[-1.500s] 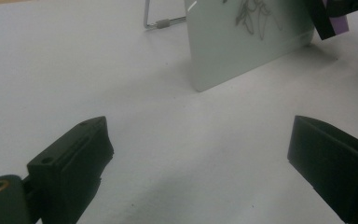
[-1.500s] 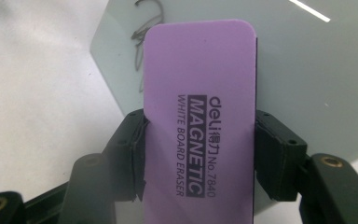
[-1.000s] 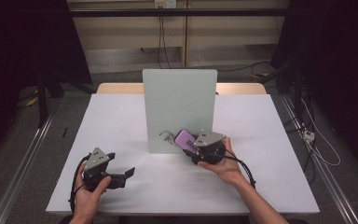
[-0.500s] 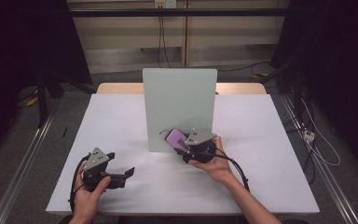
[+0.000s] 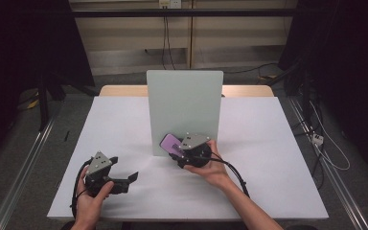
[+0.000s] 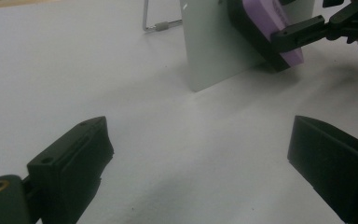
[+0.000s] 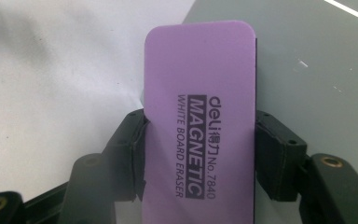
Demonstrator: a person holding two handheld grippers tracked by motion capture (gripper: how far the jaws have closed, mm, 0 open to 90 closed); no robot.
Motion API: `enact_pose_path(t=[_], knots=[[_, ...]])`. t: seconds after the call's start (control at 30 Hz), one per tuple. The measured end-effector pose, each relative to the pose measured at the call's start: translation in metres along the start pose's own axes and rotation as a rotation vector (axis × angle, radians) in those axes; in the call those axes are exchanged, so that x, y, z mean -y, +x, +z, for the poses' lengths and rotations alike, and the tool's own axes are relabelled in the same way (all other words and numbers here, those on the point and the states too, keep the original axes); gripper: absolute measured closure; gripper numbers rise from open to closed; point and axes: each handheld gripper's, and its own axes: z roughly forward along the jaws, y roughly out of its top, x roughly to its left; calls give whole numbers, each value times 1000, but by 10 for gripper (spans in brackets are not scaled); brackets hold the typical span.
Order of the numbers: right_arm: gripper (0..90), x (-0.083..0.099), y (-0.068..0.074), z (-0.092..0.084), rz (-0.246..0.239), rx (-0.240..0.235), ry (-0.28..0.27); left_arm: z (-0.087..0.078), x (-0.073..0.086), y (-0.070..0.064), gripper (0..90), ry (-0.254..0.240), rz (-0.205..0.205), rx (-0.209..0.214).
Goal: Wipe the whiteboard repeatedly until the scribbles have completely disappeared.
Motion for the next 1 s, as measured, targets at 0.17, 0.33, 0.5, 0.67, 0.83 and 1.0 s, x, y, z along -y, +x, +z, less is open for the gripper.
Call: enact_pose_path(t=[0.17, 0.33, 0.5, 0.67, 0.83, 1.0], knots=[[417, -5, 2, 7, 10, -23, 0, 0, 0, 0, 58, -1, 0, -1], [417, -18, 1, 9, 3, -19, -15, -1, 0, 0, 58, -1, 1, -3], [417, -38, -11, -2, -8, 28, -66, -3, 1, 1, 58, -3, -4, -4], [417, -45, -16, -7, -23, 52, -76, -3, 1, 1, 58, -5, -3, -5], [417, -38, -4, 8, -47, 27, -53, -3, 1, 0, 58, -4, 0, -5], [417, -33, 6, 19, -54, 2, -33, -4, 1, 0, 58, -6, -1, -4]])
